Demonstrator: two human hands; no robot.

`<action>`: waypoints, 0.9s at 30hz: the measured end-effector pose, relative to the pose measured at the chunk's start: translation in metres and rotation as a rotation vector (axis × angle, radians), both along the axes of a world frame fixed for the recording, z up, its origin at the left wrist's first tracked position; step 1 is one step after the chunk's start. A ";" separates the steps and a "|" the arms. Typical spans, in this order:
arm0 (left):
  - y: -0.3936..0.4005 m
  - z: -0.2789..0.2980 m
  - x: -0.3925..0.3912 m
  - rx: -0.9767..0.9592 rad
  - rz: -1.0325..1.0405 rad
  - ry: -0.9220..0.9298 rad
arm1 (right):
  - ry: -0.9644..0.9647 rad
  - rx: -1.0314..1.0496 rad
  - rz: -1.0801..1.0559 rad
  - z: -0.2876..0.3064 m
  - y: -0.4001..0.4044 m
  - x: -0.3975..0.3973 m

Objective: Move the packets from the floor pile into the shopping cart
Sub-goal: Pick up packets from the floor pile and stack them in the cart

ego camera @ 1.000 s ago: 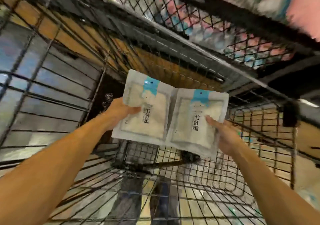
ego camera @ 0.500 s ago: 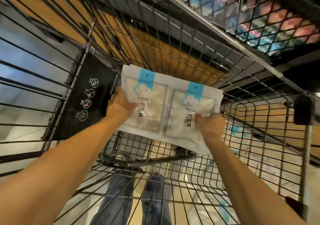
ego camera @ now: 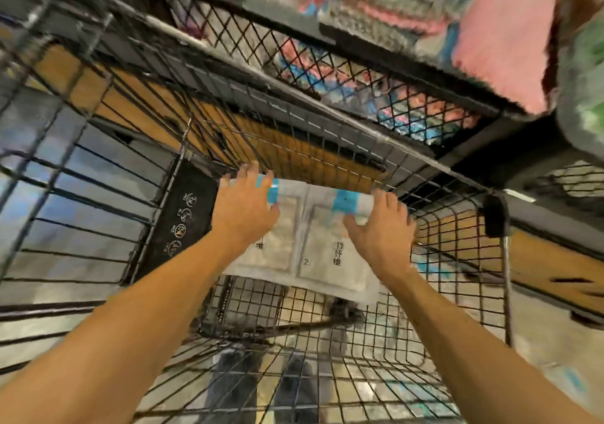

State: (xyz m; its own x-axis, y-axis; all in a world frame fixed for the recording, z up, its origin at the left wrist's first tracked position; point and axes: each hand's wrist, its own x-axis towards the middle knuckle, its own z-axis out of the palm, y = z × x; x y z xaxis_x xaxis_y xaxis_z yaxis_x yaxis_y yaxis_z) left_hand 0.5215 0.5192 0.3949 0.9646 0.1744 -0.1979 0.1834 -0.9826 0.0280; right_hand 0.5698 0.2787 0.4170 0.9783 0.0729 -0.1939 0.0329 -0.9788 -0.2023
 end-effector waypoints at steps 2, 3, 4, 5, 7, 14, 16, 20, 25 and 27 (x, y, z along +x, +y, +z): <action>-0.004 0.039 0.008 -0.026 0.001 -0.034 | -0.024 -0.003 0.072 0.040 0.003 0.007; -0.005 0.060 0.011 -0.042 0.003 -0.048 | -0.037 0.006 0.099 0.062 0.005 0.011; -0.007 0.082 0.015 -0.051 0.006 -0.056 | -0.050 0.019 0.120 0.085 0.007 0.016; -0.007 0.104 0.019 -0.055 0.012 -0.071 | -0.067 0.024 0.140 0.109 0.010 0.020; -0.008 0.152 0.026 -0.055 0.011 -0.097 | -0.097 0.001 0.168 0.157 0.014 0.027; -0.006 0.342 0.045 0.033 0.020 -0.139 | -0.123 0.004 0.204 0.327 0.018 0.037; -0.009 0.392 0.044 0.023 0.032 -0.192 | -0.154 0.045 0.207 0.371 0.015 0.034; -0.021 0.479 0.040 0.025 0.031 -0.249 | -0.253 0.042 0.228 0.450 0.003 0.025; -0.054 0.553 0.036 -0.020 -0.037 -0.362 | -0.423 0.029 0.151 0.528 -0.023 0.003; -0.072 0.573 0.034 0.000 -0.097 -0.381 | -0.439 0.014 0.097 0.551 -0.036 -0.012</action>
